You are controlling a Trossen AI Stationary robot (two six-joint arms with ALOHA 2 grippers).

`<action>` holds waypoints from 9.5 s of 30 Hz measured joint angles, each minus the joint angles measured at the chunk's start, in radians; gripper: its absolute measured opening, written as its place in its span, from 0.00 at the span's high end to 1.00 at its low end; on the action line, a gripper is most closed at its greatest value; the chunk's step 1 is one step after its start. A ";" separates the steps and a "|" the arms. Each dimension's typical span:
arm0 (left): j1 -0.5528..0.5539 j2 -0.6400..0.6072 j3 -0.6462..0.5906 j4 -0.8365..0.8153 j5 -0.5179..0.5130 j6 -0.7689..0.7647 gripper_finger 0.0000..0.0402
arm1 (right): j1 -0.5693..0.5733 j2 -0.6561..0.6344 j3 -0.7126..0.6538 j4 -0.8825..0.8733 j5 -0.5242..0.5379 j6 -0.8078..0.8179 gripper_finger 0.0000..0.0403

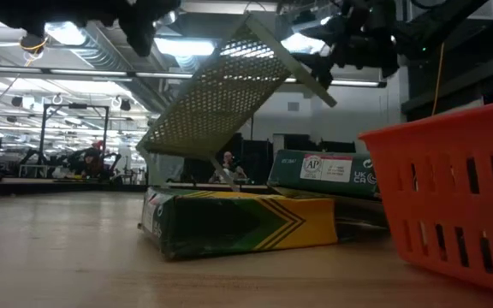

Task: Pick & Place Office Desk Supplies
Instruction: Adjust the shelf, then put the box of crayons into the yellow bin

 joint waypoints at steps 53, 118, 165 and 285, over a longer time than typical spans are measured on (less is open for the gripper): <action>-0.067 0.323 0.034 -0.063 -0.181 0.225 0.66 | 0.362 0.085 -0.045 -0.552 0.715 -0.113 0.58; 0.364 0.712 0.469 -0.306 0.064 0.503 0.99 | 0.425 -0.014 -0.045 -0.667 0.786 -0.182 1.00; -0.680 -0.086 0.021 -0.519 -0.763 0.013 0.96 | 0.935 -0.489 -0.443 -0.080 1.182 -0.370 0.96; -0.691 -0.100 0.021 -0.001 -0.502 0.466 0.99 | 0.934 -0.487 -0.443 -0.081 1.181 -0.610 0.96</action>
